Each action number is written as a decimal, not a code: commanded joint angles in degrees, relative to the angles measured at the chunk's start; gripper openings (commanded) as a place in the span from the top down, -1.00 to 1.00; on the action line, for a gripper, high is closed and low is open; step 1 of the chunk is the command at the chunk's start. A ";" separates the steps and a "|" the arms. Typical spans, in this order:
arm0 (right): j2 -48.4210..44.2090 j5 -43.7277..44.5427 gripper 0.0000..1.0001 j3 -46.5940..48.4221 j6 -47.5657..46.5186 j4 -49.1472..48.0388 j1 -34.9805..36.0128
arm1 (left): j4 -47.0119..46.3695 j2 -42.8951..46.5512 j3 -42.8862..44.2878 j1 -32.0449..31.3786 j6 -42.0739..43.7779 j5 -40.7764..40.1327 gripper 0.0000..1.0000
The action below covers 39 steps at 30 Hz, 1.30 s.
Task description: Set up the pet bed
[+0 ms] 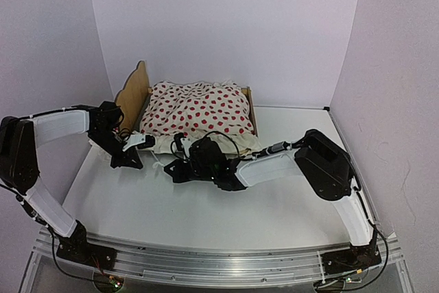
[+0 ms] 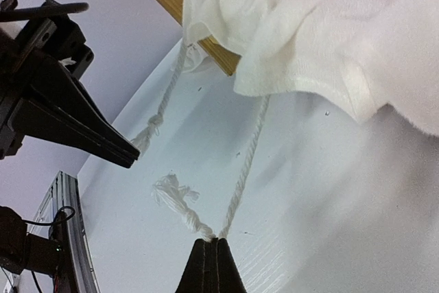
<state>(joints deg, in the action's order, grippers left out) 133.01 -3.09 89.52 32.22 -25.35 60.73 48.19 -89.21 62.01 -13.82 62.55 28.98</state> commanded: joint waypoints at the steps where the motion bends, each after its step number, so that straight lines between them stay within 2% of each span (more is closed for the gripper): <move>1: -5.69 -1.26 1.00 -3.29 -1.47 -0.38 0.62 | 1.35 2.61 3.57 -1.62 -5.63 3.91 1.00; 6: -7.00 -0.09 1.00 -4.27 -1.45 -0.37 0.65 | 3.71 5.50 6.80 -8.68 -8.71 5.38 1.00; 14: -15.02 1.34 1.00 -10.04 -2.26 -1.50 0.27 | 4.87 7.88 8.05 -20.19 -22.69 13.50 1.00; 19: -18.75 -4.11 1.00 -15.65 -3.72 -2.46 0.76 | -2.08 5.56 11.48 -21.27 -33.92 16.66 1.00; 23: -20.56 -6.35 1.00 -19.84 -7.42 -4.56 3.72 | -7.34 3.31 15.06 -21.25 -41.89 17.75 1.00; 28: -24.13 -8.97 1.00 -23.64 -10.90 -5.64 5.86 | -10.11 1.01 12.29 -21.25 -47.19 18.98 1.00; 30: -25.56 -7.68 1.00 -25.43 -10.16 -5.76 5.83 | -11.17 0.44 11.27 -21.25 -47.93 19.96 1.00; 33: -26.28 -4.59 1.00 -27.82 -4.10 -5.09 3.92 | -12.50 1.14 11.50 -21.25 -47.12 21.54 1.00; 36: -25.70 -2.72 1.00 -28.99 3.41 -4.97 0.65 | -11.13 2.11 11.21 -21.31 -43.25 21.93 1.00; 39: -25.46 -1.96 1.00 -27.63 3.72 -4.97 -0.70 | -8.93 3.48 8.38 -22.45 -36.84 21.23 1.00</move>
<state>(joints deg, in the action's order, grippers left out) 110.15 -5.98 60.87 31.60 -27.86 62.19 38.97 -88.15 73.26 -35.31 19.10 49.47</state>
